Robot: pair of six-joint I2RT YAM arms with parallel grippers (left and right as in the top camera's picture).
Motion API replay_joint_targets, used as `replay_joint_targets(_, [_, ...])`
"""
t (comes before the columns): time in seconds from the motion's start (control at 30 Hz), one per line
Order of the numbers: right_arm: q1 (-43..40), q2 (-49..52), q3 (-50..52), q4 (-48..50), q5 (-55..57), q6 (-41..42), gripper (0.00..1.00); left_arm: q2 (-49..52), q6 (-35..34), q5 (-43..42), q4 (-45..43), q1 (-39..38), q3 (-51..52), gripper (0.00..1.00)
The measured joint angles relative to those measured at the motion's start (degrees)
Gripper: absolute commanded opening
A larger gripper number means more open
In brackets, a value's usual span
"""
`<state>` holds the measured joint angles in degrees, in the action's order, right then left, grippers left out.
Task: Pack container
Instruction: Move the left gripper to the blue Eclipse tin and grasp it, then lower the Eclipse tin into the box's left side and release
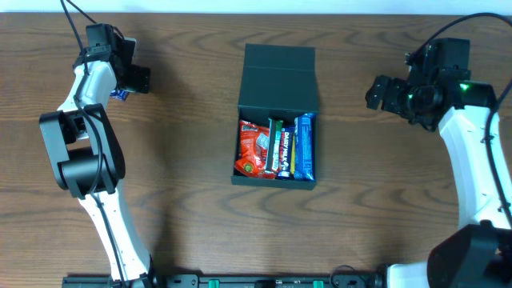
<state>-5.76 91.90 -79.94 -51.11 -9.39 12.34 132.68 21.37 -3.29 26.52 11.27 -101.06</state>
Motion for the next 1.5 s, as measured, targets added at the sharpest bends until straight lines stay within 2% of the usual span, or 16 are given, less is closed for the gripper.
replay_joint_targets(0.37, [0.0,0.0,0.0,0.0,0.0,0.0,0.99,0.0,0.13,-2.82,1.44,1.07,0.0,1.0])
replay_joint_targets(0.4, [0.0,0.0,0.0,0.0,0.02,0.0,0.99,0.0,0.13,-2.82,1.6,1.27,0.0,0.95])
replay_joint_targets(0.57, [0.0,0.0,0.0,0.0,0.02,0.0,0.99,0.0,0.35,-3.63,1.53,2.32,0.33,0.93])
replay_joint_targets(0.77, [0.0,0.0,0.0,0.0,0.0,0.0,0.99,0.0,0.74,-4.09,1.57,2.45,0.39,0.73])
replay_joint_targets(0.97, [0.0,0.0,0.0,0.0,0.0,0.0,0.99,0.0,0.96,-4.09,1.73,2.45,0.44,0.64])
replay_joint_targets(1.03, [0.0,0.0,0.02,0.0,0.0,0.0,0.99,0.0,0.72,-4.09,1.75,2.45,0.44,0.57])
replay_joint_targets(1.5, [0.0,0.0,0.0,0.0,0.0,0.0,0.99,0.0,-2.91,-4.07,1.99,2.45,0.44,0.39])
